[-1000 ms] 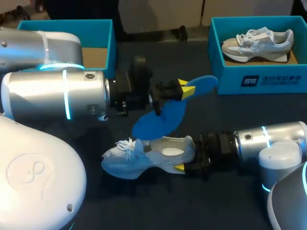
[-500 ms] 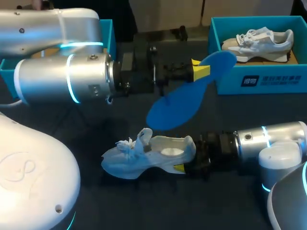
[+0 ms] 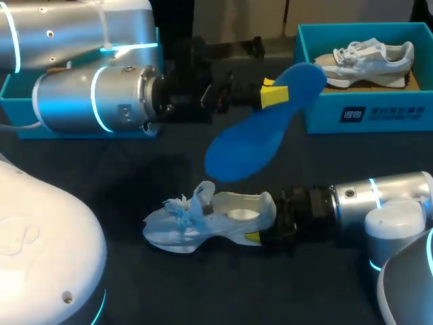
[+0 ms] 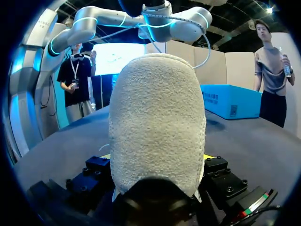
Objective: Take the shoe out of the shoebox, open the shoe tongue, remove and reinsert the insole, then place the shoe into the shoebox
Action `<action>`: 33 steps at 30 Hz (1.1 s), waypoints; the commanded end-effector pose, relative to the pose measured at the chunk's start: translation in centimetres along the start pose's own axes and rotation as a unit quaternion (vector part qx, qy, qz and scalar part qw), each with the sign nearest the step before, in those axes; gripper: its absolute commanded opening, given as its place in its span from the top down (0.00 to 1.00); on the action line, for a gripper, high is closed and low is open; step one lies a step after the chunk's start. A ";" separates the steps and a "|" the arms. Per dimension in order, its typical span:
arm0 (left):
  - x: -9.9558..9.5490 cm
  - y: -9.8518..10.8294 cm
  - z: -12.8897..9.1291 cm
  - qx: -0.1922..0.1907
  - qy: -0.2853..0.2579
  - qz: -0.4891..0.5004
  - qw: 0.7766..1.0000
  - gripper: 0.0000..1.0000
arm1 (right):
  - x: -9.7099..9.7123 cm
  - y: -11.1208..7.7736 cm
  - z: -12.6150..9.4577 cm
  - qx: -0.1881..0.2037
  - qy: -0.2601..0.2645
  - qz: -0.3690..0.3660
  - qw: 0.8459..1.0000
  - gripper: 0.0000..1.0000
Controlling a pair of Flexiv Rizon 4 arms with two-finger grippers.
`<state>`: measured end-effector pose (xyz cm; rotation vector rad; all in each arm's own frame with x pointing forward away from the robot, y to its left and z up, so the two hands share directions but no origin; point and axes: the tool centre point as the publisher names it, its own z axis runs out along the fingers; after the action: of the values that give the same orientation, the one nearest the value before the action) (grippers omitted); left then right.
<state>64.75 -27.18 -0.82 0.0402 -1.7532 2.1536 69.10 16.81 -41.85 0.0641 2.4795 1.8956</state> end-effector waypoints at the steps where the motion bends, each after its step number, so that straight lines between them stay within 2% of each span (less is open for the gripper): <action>1: 0.5 -0.2 -0.1 0.032 -0.010 0.001 0.999 1.00 | 0.1 0.0 0.2 0.002 -0.001 0.000 1.000 1.00; 7: 2.0 -1.8 -0.6 0.063 -0.050 0.005 0.997 1.00 | 0.1 0.0 0.2 0.002 -0.001 0.000 1.000 1.00; 12: 2.8 -3.0 -0.9 0.063 -0.071 -0.001 0.995 1.00 | 0.1 0.0 0.2 0.002 -0.001 0.000 1.000 1.00; 19: 3.9 -4.3 -1.0 -0.002 -0.092 0.008 0.996 1.00 | 0.1 0.0 0.2 0.002 -0.001 0.000 1.000 1.00; 29: 4.7 -5.1 -1.5 -0.089 -0.089 -0.004 0.992 1.00 | 0.1 0.0 0.2 0.002 -0.001 0.000 1.000 1.00; 32: 5.1 -5.3 -1.5 -0.132 -0.075 0.011 0.988 1.00 | 0.1 0.0 0.2 0.002 -0.001 0.000 1.000 1.00; 33: 5.1 -5.3 -1.5 -0.132 -0.075 0.011 0.988 1.00 | 0.1 0.0 0.2 0.002 -0.001 0.000 1.000 1.00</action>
<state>61.88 -24.04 4.13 0.1653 -1.8394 2.2331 69.10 16.81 -41.85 0.0640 2.4795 1.8955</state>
